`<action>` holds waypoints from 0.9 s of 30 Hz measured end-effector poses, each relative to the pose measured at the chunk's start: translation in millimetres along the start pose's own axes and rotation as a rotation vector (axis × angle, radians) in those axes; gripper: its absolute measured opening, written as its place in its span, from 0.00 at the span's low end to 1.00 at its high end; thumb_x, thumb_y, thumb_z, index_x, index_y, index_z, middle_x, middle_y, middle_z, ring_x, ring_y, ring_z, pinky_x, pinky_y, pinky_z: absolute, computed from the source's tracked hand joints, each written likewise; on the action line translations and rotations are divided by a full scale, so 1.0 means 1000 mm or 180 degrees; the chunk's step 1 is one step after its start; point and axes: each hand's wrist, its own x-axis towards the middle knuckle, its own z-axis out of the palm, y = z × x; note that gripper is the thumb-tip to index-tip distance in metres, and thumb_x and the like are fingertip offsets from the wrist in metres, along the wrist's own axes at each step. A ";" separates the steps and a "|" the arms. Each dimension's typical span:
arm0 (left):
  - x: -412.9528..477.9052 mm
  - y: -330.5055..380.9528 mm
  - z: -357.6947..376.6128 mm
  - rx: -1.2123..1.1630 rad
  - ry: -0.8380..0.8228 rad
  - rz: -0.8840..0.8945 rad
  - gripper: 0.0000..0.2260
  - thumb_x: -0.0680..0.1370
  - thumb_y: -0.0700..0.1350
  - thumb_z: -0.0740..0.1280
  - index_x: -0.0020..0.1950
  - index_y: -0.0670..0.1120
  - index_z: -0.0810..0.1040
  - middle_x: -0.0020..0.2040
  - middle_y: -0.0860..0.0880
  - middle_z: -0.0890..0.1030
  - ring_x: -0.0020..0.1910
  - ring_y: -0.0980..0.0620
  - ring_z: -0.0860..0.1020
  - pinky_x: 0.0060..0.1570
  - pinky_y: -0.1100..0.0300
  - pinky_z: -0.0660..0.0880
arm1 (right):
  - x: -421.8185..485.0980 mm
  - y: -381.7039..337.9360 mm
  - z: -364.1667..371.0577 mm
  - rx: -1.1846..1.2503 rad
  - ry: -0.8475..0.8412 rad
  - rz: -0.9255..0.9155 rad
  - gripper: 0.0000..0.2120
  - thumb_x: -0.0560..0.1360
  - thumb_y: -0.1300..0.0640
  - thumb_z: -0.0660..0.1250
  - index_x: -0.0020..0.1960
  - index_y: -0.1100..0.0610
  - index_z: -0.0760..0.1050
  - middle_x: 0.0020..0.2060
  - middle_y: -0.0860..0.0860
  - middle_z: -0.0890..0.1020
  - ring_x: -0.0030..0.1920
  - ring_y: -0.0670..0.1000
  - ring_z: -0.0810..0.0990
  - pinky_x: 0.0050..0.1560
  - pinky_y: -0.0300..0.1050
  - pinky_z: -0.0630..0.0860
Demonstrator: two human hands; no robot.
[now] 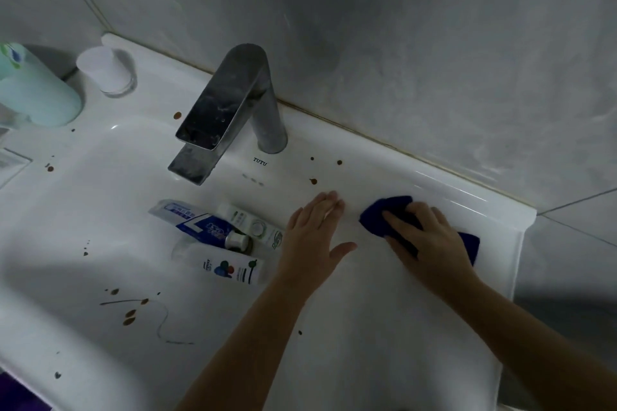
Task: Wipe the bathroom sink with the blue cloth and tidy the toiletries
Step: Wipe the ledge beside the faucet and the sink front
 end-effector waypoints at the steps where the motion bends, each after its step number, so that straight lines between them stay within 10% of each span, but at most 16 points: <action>1: 0.001 -0.001 -0.002 0.0017 -0.0052 0.0024 0.30 0.74 0.61 0.56 0.67 0.43 0.71 0.68 0.45 0.72 0.67 0.49 0.65 0.62 0.50 0.65 | 0.015 -0.004 0.007 -0.0006 0.0015 0.0175 0.18 0.68 0.60 0.73 0.57 0.61 0.77 0.49 0.61 0.77 0.44 0.62 0.77 0.40 0.52 0.77; 8: -0.014 -0.032 -0.028 0.0302 -0.0035 -0.0190 0.28 0.74 0.59 0.57 0.68 0.44 0.69 0.70 0.44 0.69 0.70 0.48 0.63 0.62 0.46 0.62 | 0.049 -0.013 0.001 0.0275 -0.0051 0.0261 0.16 0.70 0.62 0.71 0.57 0.62 0.77 0.49 0.62 0.76 0.47 0.62 0.77 0.48 0.52 0.75; 16: 0.000 -0.068 -0.039 0.0486 -0.0641 -0.0507 0.35 0.77 0.62 0.53 0.70 0.51 0.32 0.69 0.54 0.30 0.71 0.56 0.33 0.70 0.55 0.37 | 0.156 -0.062 0.045 0.0115 0.0226 -0.0116 0.18 0.74 0.52 0.56 0.54 0.60 0.78 0.49 0.62 0.78 0.42 0.63 0.77 0.39 0.51 0.77; 27: -0.002 -0.077 -0.031 0.0075 -0.0515 -0.0425 0.36 0.71 0.65 0.54 0.73 0.44 0.60 0.72 0.44 0.64 0.71 0.48 0.60 0.63 0.47 0.64 | 0.139 -0.053 0.046 0.0199 -0.0013 -0.0389 0.20 0.74 0.52 0.55 0.54 0.61 0.79 0.46 0.60 0.78 0.41 0.60 0.78 0.38 0.48 0.77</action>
